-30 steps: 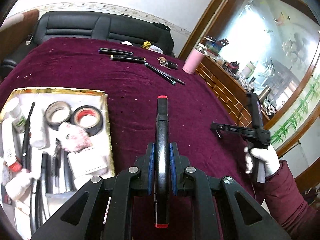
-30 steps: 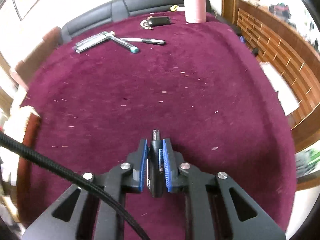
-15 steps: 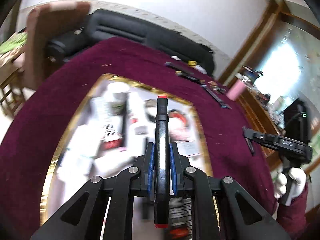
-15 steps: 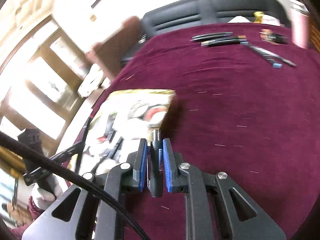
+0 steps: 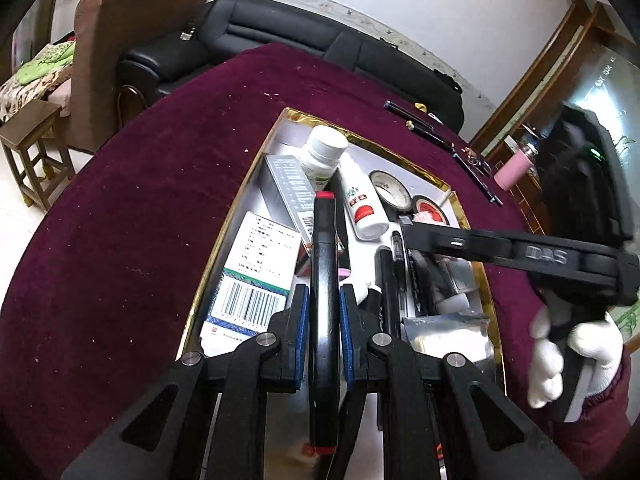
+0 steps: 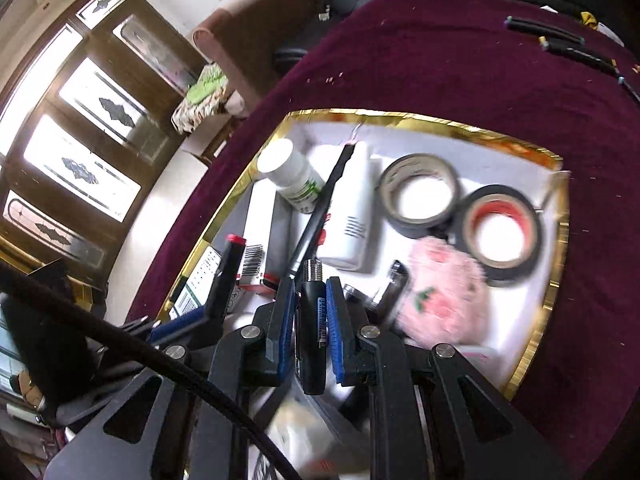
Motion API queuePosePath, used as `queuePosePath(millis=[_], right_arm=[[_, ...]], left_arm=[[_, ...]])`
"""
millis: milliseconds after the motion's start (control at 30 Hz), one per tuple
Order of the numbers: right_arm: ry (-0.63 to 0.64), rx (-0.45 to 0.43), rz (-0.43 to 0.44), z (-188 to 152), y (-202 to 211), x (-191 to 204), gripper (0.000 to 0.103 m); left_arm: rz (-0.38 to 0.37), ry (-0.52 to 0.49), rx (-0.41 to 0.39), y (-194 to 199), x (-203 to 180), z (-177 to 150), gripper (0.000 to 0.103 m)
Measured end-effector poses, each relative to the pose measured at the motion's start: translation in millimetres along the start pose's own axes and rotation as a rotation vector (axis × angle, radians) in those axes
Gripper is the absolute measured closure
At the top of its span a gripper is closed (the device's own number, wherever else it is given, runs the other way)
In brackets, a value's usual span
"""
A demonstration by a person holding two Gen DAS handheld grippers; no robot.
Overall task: Organize objects
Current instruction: 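Carry both markers into the tray and open both grippers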
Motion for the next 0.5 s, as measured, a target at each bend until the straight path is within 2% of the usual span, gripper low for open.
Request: queuePosePath(millis=[167, 267, 367, 433, 500], right_arm=[[-0.007, 0.013, -0.012, 3, -18, 5, 0.088], [-0.007, 0.010, -0.015, 6, -21, 6, 0.085], [-0.010, -0.008, -0.041, 7, -16, 6, 0.083], [0.001, -0.045, -0.050, 8, -4, 6, 0.076], [0.012, -0.081, -0.060, 9, 10, 8, 0.072]], left_arm=[[-0.025, 0.013, -0.009, 7, 1, -4, 0.091], [-0.039, 0.023, -0.018, 13, 0, -5, 0.088], [-0.038, 0.026, -0.044, 21, -3, -3, 0.064], [-0.049, 0.023, -0.068, 29, -6, -1, 0.056], [-0.030, 0.001, -0.091, 36, -10, 1, 0.033]])
Point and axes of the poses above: each gripper's, at about its wrist camera, not at the fingertips, and y roughly against the way its jaws point, x to its left, z to its top, the point moved 3 cm from there along -y, roughly the way its jaws point, and after that the axes turned 5 degrees about -x, right-handed, at the moved point
